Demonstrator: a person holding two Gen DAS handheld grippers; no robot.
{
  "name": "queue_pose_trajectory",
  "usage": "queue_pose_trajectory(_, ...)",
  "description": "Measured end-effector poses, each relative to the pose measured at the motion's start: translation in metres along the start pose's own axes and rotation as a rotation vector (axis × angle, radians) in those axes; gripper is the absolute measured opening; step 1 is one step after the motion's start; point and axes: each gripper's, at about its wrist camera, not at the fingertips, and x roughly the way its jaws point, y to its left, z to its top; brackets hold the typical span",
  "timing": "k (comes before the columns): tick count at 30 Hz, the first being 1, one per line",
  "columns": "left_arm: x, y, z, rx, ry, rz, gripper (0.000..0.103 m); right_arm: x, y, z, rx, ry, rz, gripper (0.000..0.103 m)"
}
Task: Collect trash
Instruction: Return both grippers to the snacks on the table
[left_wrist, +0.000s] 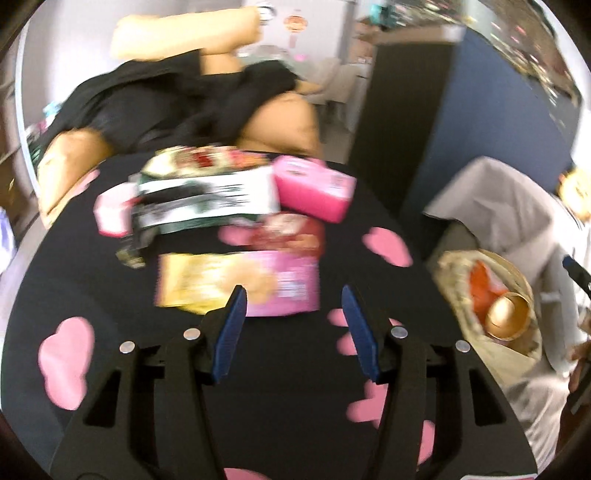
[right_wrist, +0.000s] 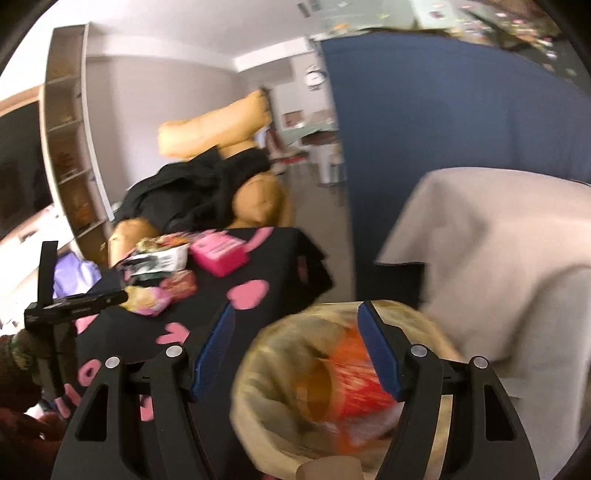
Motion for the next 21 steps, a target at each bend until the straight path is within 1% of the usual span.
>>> queue_pose_trajectory(3, -0.003, 0.035, 0.002, -0.041, -0.007, 0.006, 0.052, 0.026, 0.03, 0.006, -0.06, 0.054, 0.026, 0.065)
queue_pose_trajectory(4, -0.003, 0.041, 0.002, -0.041, -0.01, 0.005, 0.052, 0.041, 0.046, 0.009, -0.09, 0.079, 0.034, 0.065)
queue_pose_trajectory(7, -0.003, 0.062, 0.009, -0.025, -0.027, 0.007, 0.052, 0.075, 0.074, 0.014, -0.124, 0.127, 0.046, 0.065)
queue_pose_trajectory(8, -0.002, 0.07, 0.013, -0.022, -0.034, 0.003, 0.052, 0.092, 0.085, 0.016, -0.138, 0.163, 0.059, 0.065)
queue_pose_trajectory(10, 0.0, 0.082, 0.022, -0.021, -0.047, -0.018, 0.052, 0.121, 0.102, 0.016, -0.16, 0.228, 0.098, 0.065)
queue_pose_trajectory(14, 0.008, 0.102, 0.048, 0.004, -0.084, -0.073, 0.052, 0.165, 0.127, 0.023, -0.186, 0.256, 0.112, 0.065)
queue_pose_trajectory(17, 0.016, 0.104, 0.072, 0.086, -0.117, -0.099, 0.053, 0.19, 0.135, 0.032, -0.182, 0.238, 0.07, 0.065)
queue_pose_trajectory(19, 0.025, 0.097, 0.085, 0.196, -0.136, -0.103, 0.056, 0.206, 0.14, 0.038, -0.176, 0.24, 0.046, 0.065)
queue_pose_trajectory(21, 0.04, 0.089, 0.101, 0.325, -0.153, -0.079, 0.056, 0.218, 0.142, 0.041, -0.159, 0.255, 0.058, 0.065)
